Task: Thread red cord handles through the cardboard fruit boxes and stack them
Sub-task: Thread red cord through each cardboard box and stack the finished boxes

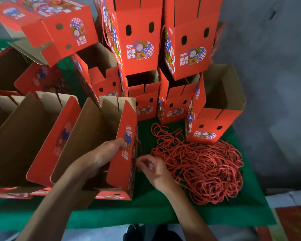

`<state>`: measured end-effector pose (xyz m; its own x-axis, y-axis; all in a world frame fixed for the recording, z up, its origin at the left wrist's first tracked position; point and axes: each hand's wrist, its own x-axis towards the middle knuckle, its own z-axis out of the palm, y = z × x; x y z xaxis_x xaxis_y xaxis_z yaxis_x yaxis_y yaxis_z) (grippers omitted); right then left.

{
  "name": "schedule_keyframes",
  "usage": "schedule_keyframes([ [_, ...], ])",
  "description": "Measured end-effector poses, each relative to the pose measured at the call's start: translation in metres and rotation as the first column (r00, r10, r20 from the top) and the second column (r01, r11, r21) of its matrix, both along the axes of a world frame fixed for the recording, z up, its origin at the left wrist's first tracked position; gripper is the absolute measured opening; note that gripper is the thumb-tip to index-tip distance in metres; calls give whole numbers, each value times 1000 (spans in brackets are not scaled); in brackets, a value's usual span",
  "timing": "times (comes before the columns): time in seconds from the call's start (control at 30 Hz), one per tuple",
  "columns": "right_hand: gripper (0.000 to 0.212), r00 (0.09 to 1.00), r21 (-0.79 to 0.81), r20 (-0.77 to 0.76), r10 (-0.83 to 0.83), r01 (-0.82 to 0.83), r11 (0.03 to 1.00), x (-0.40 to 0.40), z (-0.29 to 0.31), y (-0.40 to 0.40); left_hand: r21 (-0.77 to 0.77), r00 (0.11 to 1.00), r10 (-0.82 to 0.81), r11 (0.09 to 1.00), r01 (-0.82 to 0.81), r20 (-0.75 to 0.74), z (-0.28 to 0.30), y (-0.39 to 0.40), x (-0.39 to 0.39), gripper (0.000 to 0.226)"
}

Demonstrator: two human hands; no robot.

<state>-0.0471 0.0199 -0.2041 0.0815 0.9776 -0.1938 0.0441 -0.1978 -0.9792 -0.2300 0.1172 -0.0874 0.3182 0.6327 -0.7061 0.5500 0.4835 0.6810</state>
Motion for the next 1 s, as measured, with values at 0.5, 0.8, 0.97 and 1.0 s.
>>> schedule_keyframes([
  [0.5,17,617,159,771,154,-422,893,8,61,5,4,1000,-11,1000,11,19,12,-11,11,61],
  [0.8,22,570,120,802,177,-445,887,3,61,7,-2,992,-47,999,48,118,21,-19,11,71],
  [0.97,15,835,84,525,166,-245,966,0,42,10,28,991,-108,994,106,72,23,-19,10,43],
  [1.0,12,889,51,433,149,-190,980,0,36,9,46,984,-173,984,172,34,20,-19,10,30],
])
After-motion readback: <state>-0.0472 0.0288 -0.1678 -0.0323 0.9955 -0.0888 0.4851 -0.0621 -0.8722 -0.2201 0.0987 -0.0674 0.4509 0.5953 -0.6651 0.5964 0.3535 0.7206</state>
